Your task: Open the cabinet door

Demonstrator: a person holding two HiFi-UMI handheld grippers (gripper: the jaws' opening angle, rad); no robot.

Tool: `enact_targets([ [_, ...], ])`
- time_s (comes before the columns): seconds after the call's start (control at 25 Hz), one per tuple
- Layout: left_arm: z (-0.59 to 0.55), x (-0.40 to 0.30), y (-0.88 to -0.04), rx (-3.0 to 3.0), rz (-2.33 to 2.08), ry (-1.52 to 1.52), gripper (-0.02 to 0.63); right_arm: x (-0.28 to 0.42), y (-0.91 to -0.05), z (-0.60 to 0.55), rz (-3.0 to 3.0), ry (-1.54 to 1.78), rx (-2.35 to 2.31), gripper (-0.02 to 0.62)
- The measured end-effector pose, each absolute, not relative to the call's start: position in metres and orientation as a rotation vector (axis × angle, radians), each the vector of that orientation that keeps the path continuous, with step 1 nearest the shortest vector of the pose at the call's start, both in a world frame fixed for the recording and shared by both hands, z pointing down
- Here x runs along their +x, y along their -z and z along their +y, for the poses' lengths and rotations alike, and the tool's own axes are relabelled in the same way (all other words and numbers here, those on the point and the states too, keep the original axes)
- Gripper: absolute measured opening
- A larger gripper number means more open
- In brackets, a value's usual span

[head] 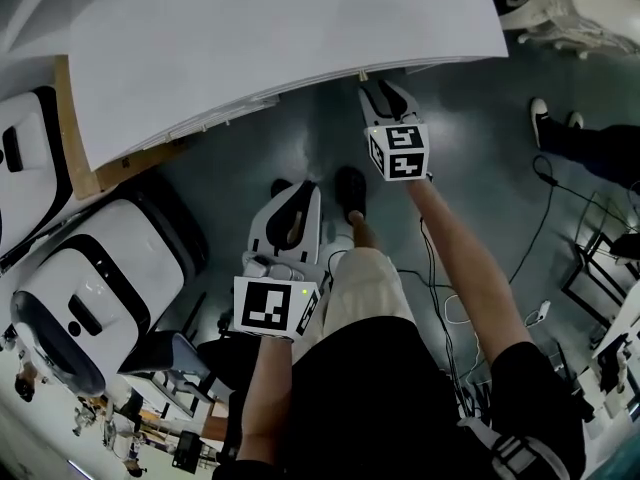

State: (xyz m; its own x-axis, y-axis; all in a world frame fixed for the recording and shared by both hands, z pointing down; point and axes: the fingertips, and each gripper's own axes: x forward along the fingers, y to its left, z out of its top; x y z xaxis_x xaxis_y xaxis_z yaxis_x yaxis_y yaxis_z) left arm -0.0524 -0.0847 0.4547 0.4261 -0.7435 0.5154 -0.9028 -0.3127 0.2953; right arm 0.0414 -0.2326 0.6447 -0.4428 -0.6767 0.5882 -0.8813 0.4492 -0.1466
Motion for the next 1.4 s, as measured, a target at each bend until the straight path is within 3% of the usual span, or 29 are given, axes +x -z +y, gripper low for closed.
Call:
enact_targets([
  [0.44, -0.082, -0.07, -0.464, 2.101, -1.412, -0.375, 0.034, 0.031, -0.687, -0.249, -2.158, -0.658, 1.337, 0.181],
  [0.92, -0.076, -0.078, -0.473, 2.074, -1.407, -0.375, 0.034, 0.03, -0.697, -0.261, -2.1, -0.665, 1.394, 0.094],
  [1.4, -0.065, -0.077, -0.473, 2.061, -1.415, -0.363, 0.034, 0.032, -0.696, -0.256, -2.098, -0.697, 1.436, 0.089],
])
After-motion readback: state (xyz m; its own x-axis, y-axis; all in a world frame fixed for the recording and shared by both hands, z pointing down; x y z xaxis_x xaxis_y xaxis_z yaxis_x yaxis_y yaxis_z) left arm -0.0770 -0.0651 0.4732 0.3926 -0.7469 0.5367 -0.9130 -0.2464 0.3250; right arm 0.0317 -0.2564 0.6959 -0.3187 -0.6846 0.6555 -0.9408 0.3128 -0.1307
